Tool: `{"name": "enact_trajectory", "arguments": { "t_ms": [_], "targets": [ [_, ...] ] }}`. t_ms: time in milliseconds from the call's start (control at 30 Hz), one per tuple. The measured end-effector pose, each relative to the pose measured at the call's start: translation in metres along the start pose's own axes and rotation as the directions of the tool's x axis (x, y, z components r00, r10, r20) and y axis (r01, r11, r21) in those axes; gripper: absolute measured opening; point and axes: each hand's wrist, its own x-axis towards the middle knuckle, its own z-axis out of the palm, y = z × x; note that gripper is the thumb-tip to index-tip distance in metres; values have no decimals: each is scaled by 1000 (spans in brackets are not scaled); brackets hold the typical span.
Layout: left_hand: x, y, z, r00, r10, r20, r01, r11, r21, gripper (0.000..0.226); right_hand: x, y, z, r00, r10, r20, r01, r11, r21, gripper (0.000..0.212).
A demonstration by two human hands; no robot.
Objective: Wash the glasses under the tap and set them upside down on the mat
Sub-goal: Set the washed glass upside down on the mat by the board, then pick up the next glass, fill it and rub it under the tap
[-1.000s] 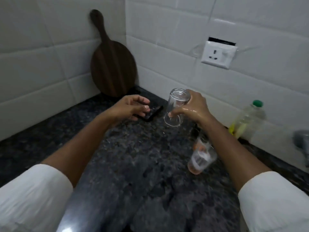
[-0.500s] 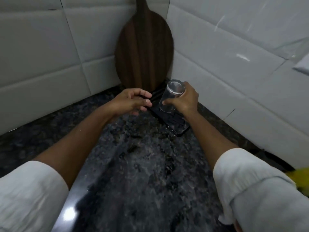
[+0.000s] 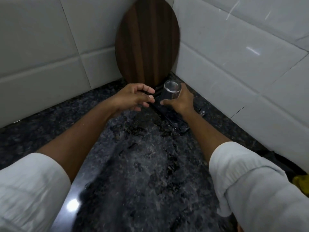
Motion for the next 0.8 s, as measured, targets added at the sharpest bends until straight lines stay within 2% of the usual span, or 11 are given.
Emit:
{"name": "enact_trajectory", "arguments": {
  "t_ms": [133, 233, 333, 467, 600, 800],
  "targets": [
    [-12, 11, 14, 1000, 4, -4, -4, 1000, 29, 18, -12, 4, -22, 996, 88, 16, -89, 994, 68, 78],
    [-26, 31, 37, 1000, 22, 8, -22, 999, 37, 17, -39, 7, -57, 994, 107, -2, -105, 983, 149, 63],
    [-47, 58, 75, 998, 60, 35, -61, 998, 32, 17, -78, 13, -103, 993, 111, 46, -118, 970, 211, 46],
    [-84, 92, 140, 988, 119, 104, -127, 989, 80, 18, -139, 26, -171, 993, 97, 72, -111, 968, 226, 23],
    [-124, 110, 209, 968, 145, 206, -179, 971, 159, 19, -206, 45, -233, 993, 117, 5, -115, 970, 216, 22],
    [-179, 127, 286, 942, 215, 259, -259, 954, 150, 24, -290, 80, -291, 995, 87, -40, -78, 978, 192, 17]
  ]
}}
